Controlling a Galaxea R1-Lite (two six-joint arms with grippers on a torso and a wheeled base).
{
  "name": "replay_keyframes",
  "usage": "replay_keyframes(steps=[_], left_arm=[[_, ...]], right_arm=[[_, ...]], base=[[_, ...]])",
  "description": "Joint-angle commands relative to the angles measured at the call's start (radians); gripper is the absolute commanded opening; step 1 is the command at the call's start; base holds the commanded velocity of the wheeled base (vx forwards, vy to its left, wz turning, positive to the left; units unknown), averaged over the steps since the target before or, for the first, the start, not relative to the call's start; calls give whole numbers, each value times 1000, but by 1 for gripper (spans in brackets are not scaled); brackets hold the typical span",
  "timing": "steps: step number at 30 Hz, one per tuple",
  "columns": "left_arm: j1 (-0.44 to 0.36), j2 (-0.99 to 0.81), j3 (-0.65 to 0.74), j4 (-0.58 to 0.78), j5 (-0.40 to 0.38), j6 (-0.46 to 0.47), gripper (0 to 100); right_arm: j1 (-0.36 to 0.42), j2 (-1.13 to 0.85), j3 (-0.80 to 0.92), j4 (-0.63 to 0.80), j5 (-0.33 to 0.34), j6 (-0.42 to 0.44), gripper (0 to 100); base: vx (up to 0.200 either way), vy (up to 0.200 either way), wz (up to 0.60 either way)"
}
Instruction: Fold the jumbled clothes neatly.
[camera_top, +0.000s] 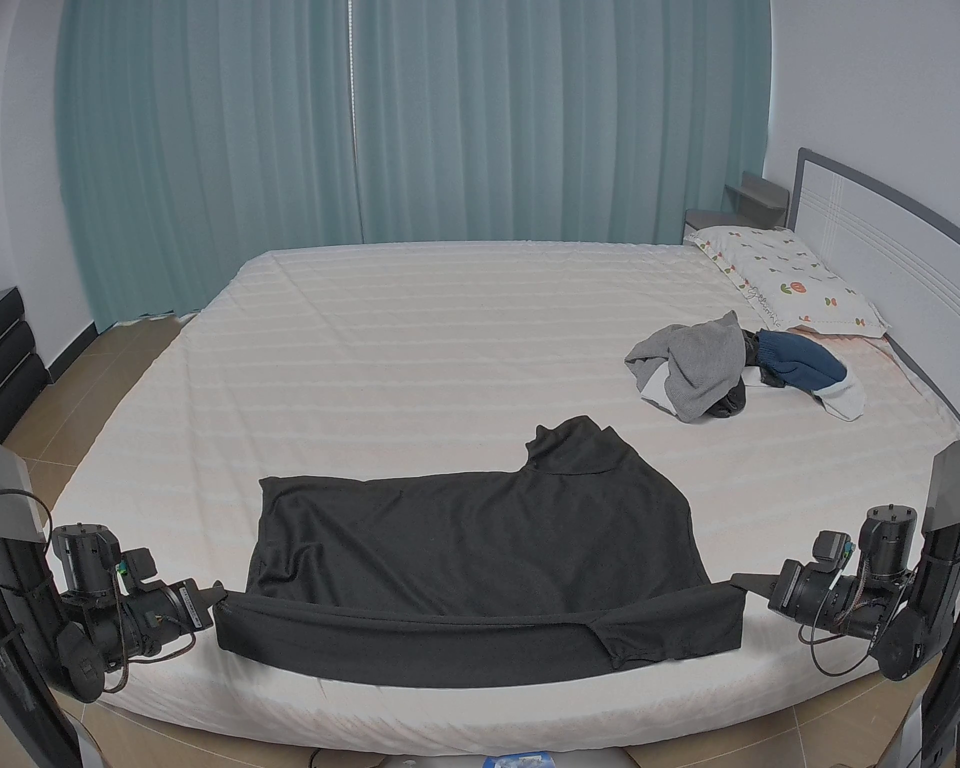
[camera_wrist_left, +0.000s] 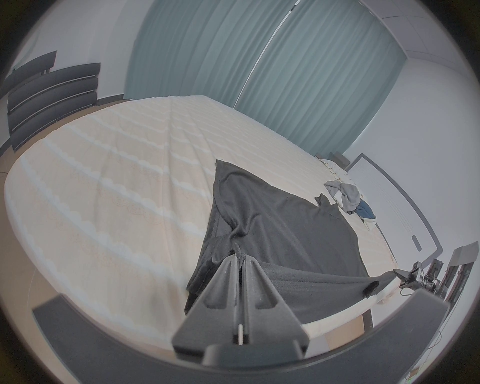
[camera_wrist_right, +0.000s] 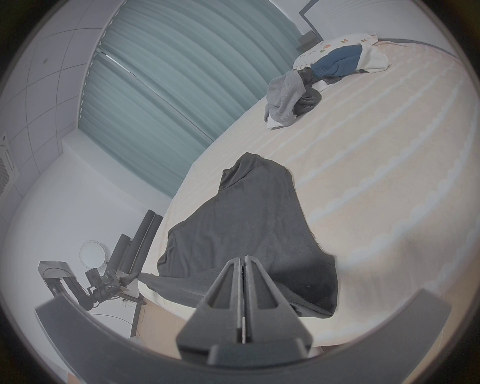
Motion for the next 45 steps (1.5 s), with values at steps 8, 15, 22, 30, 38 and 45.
replay_keyframes(steps=[8, 15, 22, 30, 38, 45], left_arm=[[7, -153, 15, 142, 3, 49, 0], [18, -276, 15, 306, 1, 111, 0], [32, -343, 15, 428, -1, 173, 0], [32, -412, 15, 563, 3, 217, 0], [32, -443, 13, 717, 4, 297, 0], [29, -437, 13, 752, 6, 302, 0]], right_arm=[[-8, -168, 24, 174, -17, -15, 0], [6, -328, 24, 368, -20, -27, 0], [6, -431, 24, 529, -22, -90, 0], [6, -520, 24, 672, -32, -126, 0], [6, -578, 24, 784, -43, -155, 0], [23, -586, 24, 827, -68, -181, 0]], base=[[0, 0, 0], [0, 0, 0], [0, 0, 0], [0, 0, 0], [0, 0, 0], [0, 0, 0]])
